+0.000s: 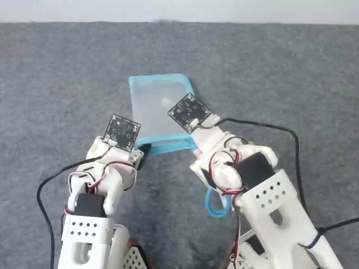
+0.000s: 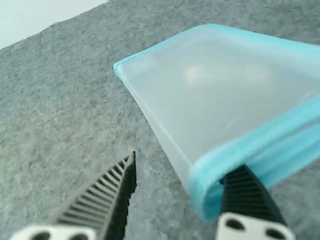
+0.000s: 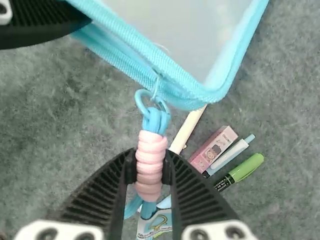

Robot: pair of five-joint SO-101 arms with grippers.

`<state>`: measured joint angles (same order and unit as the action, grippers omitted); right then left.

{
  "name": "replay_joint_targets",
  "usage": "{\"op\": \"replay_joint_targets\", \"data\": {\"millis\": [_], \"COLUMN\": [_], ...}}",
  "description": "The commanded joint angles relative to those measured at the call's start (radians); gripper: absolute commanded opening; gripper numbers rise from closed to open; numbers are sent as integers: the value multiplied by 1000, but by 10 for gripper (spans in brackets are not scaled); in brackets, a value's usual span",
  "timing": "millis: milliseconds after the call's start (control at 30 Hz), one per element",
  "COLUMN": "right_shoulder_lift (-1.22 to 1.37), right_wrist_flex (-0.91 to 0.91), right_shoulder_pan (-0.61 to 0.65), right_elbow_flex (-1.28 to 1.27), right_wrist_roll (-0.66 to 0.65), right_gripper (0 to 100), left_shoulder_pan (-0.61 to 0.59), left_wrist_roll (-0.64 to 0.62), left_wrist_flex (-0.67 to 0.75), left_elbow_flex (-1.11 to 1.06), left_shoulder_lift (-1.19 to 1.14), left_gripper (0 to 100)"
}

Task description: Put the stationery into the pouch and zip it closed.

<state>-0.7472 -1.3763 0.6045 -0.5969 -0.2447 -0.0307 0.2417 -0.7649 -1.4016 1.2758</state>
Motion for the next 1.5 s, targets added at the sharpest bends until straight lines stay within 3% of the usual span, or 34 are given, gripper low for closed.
{"op": "replay_joint_targets", "data": {"millis": [0, 333, 467, 600, 733, 967, 1267, 1467], "right_shoulder_lift": [-44, -44, -44, -44, -44, -44, -42, -33], "right_wrist_flex": [-7, 39, 56, 125, 148, 148, 148, 171], "right_shoulder_pan": [-4, -5, -8, -8, -8, -10, -15, -110], "right_elbow_flex": [55, 11, -26, -94, -118, -118, -118, -118], "right_wrist_roll": [-17, -8, -8, -8, -8, -8, -8, -8], "right_gripper": [6, 6, 6, 6, 6, 6, 6, 6], "left_shoulder_pan": [6, 52, 110, 110, 98, -29, -29, -35], "left_wrist_roll": [-21, -25, -146, -176, -192, -192, -189, -189], "left_wrist_flex": [60, 153, 150, 149, 147, 149, 149, 149], "left_elbow_flex": [5, -38, -41, -58, -62, -62, -73, -73], "left_shoulder_lift": [9, 9, 9, 11, 11, 11, 11, 11], "left_gripper": [220, 91, 52, 18, 13, 13, 13, 13]}}
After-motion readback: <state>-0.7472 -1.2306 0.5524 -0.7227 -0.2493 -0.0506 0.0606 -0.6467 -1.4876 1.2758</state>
